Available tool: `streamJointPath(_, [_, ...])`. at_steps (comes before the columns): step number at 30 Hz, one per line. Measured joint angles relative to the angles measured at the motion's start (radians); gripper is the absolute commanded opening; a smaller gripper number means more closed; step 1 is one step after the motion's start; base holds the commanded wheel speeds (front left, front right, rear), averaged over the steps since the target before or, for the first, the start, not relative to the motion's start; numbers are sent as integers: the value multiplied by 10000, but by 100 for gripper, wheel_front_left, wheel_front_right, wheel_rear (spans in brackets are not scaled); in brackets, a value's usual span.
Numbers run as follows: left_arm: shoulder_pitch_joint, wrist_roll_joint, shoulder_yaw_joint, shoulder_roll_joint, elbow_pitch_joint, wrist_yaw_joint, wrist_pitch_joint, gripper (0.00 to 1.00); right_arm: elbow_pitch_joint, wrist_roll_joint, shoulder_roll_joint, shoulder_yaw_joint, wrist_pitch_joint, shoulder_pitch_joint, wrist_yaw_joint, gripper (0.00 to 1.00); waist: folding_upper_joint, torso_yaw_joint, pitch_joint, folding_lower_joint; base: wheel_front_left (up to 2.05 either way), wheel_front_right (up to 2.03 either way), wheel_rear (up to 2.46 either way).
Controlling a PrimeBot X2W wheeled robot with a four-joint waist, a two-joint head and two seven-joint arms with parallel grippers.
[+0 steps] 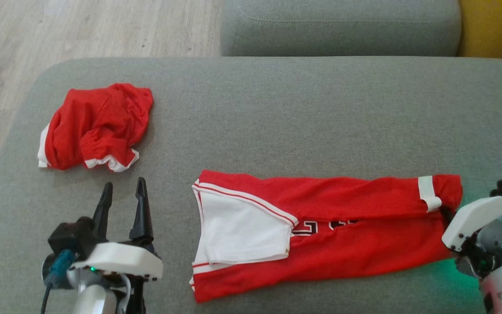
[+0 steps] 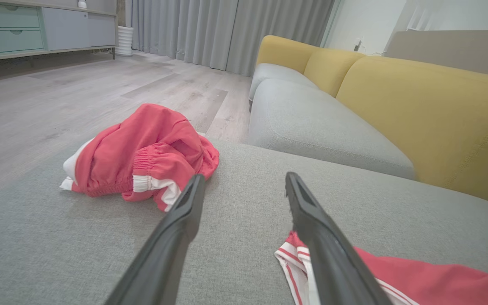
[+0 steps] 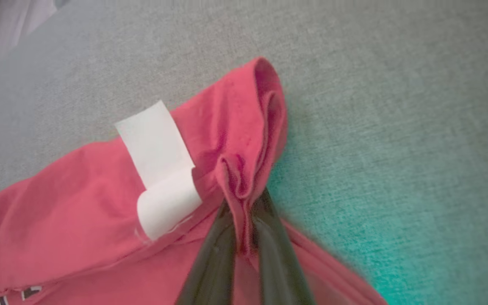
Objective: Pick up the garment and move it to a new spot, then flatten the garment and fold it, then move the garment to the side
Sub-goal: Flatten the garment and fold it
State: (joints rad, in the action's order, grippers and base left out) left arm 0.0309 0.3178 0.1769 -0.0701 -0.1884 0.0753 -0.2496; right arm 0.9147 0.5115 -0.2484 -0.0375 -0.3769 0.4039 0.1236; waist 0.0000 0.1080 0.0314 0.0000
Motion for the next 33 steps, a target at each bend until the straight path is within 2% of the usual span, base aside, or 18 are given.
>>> streamJointPath(1, [-27,-19,-38,56,-31,-52,0,100,-90,79,-13,71,424,-88,0,0,0,-60,-65,0,0,0,0])
streamJointPath(4, [-80,-98,-77,94,-73,-71,2,100,-136,119,-138,67,732,-86,0,0,0,-138,-127,0,0,0,0])
streamJointPath(11, [-99,-173,-263,123,-100,-146,0,100,-96,-215,-1511,-303,1338,-33,4,0,0,-417,-298,0,0,0,0])
streamJointPath(13, [-111,-174,-272,132,-119,-163,2,100,-245,-215,-1592,-297,1333,16,4,0,0,-459,-342,0,0,0,0])
streamJointPath(16, [-134,-174,-288,155,-134,-236,2,100,-1085,-21,-1181,-33,1202,13,4,0,0,-482,-417,0,0,0,0])
streamJointPath(21, [-314,-261,-316,161,-270,-261,2,100,-3298,485,-408,414,1035,-207,4,0,0,-352,-523,0,0,0,0])
streamJointPath(27, [-313,-263,-328,173,-418,-410,2,100,-6067,1825,897,1480,48,-1637,4,0,0,107,-606,0,0,0,0])
streamJointPath(30, [-312,-265,-328,174,-439,-412,2,100,-6694,2234,1492,1988,-351,-2195,4,0,0,405,-612,0,0,0,0])
streamJointPath(33, [-310,-276,-324,174,-470,-414,2,100,-6700,2355,1664,2157,-474,-2344,4,0,0,716,-600,0,0,0,0])
